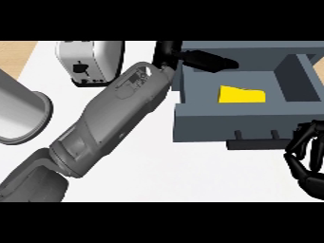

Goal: Pick up the cup, place it into the drawer and close the drawer

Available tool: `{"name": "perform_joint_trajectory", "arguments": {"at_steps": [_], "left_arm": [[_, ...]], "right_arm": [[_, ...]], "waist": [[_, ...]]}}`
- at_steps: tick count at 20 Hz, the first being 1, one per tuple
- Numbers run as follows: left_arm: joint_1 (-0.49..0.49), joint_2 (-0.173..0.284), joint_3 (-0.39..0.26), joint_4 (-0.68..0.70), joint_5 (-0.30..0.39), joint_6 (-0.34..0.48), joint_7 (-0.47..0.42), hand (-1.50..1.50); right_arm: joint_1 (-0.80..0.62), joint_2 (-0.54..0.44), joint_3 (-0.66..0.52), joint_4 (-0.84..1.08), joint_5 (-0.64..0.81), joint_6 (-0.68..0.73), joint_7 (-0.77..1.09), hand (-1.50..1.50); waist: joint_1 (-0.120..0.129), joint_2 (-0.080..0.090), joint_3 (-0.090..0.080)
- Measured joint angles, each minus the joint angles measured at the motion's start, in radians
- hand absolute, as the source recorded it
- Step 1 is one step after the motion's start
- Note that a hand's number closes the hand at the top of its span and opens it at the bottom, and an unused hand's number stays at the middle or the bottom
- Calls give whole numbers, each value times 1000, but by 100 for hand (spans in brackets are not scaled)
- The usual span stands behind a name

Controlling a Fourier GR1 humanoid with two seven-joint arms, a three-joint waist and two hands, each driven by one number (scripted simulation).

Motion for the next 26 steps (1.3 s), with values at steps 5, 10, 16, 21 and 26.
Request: {"name": "perform_joint_trajectory", "arguments": {"at_steps": [5,10,16,21,26], "left_arm": [[75,86,27,-122,-4,-15,44,-150],[164,176,55,-251,-11,-37,88,-150],[331,288,89,-445,-8,-55,121,-150],[445,354,114,-546,5,-99,121,-150],[556,414,146,-634,12,-133,116,-150]], "right_arm": [[13,-13,38,-38,123,-19,26,150],[-4,21,109,-1,287,-80,24,150],[-63,31,181,99,474,-147,-12,150],[-115,7,281,244,683,-203,-66,150],[-198,9,359,443,869,-296,-117,150]], "waist": [[21,-4,0],[31,-3,0],[43,-3,0],[55,0,0],[58,3,0]]}}
